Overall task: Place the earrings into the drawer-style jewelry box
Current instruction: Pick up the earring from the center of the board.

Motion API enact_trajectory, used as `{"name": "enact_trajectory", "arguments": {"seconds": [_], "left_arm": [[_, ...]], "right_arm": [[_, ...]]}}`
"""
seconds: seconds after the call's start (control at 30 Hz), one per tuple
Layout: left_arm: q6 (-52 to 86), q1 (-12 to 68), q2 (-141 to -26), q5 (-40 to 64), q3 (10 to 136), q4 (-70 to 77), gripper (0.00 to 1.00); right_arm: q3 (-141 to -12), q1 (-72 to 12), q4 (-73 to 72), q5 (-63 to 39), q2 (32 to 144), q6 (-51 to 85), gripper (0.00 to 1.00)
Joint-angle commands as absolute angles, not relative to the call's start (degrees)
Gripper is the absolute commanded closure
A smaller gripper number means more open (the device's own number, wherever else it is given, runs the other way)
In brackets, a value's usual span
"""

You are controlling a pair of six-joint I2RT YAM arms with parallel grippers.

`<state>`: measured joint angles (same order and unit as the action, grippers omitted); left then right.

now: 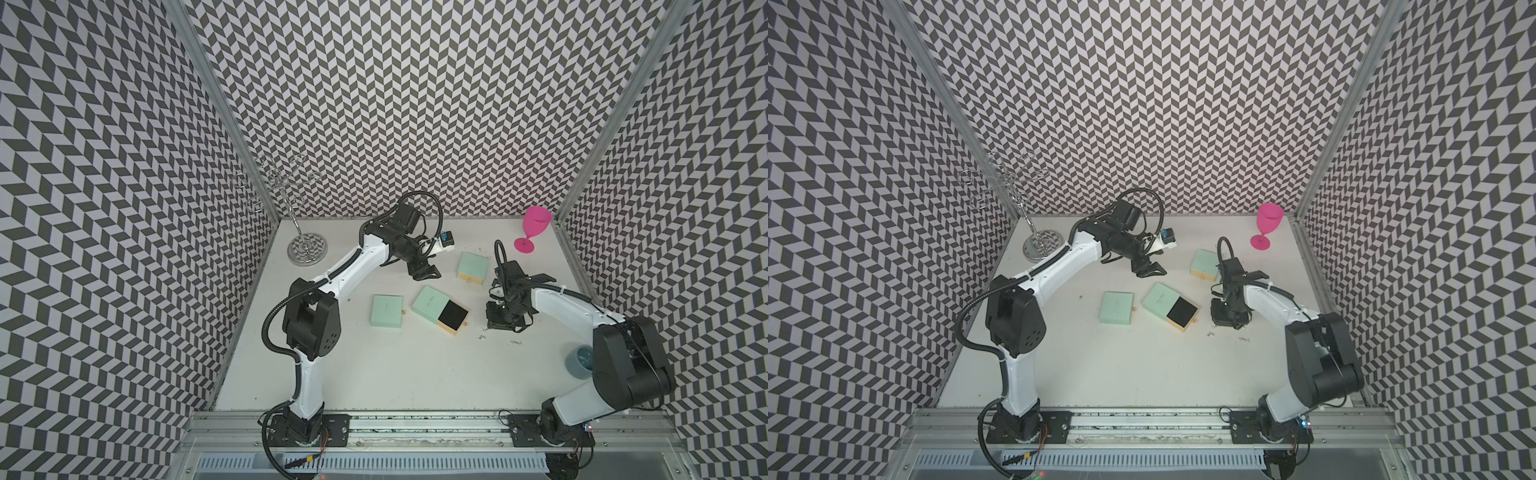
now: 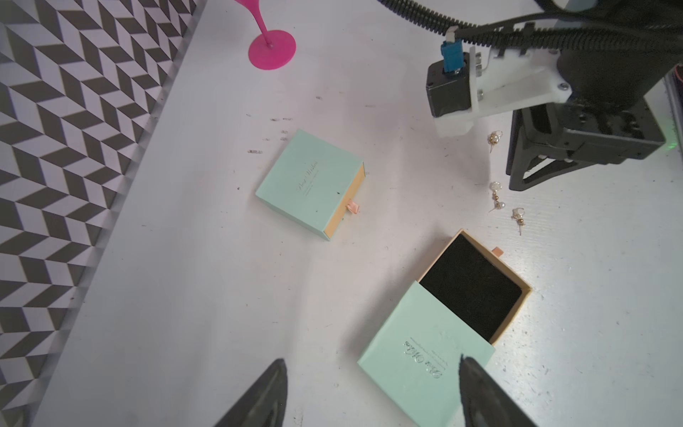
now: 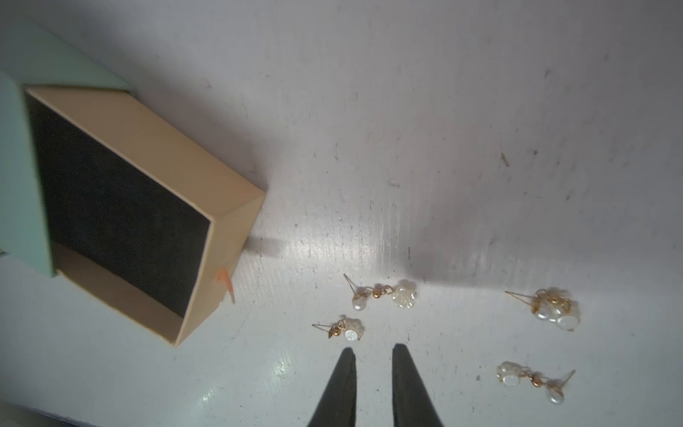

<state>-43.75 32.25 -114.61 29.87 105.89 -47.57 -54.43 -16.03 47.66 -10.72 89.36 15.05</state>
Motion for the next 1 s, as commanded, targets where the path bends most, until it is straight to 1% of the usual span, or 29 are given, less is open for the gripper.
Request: {"name": "enact_trajectory", "arguments": {"seconds": [0.0,0.37,0.73,0.97], "left_arm": [[-42.73,31.89,-112.18,32.12,104.99,-46.38,0.26],[-41.58,31.90,-111.23,32.34,102.50,-45.61,0.25],[-41.42,31.60,-111.20,32.61,101.96,-45.43,0.25],[-41.66,31.19,-111.07,32.68,101.18,-45.62,0.25]], "right_arm": [[-55.93,-18.02,46.34,-10.14,91.69,15.40,0.80],[-56.55,-20.56,45.81,-4.51,93.31,15.46,0.80],[-58.87,-22.47,46.21,-2.84,97.40,14.98,0.80],[-59.34,-23.29,46.92,-0.63,98.08,14.65,0.81]]}}
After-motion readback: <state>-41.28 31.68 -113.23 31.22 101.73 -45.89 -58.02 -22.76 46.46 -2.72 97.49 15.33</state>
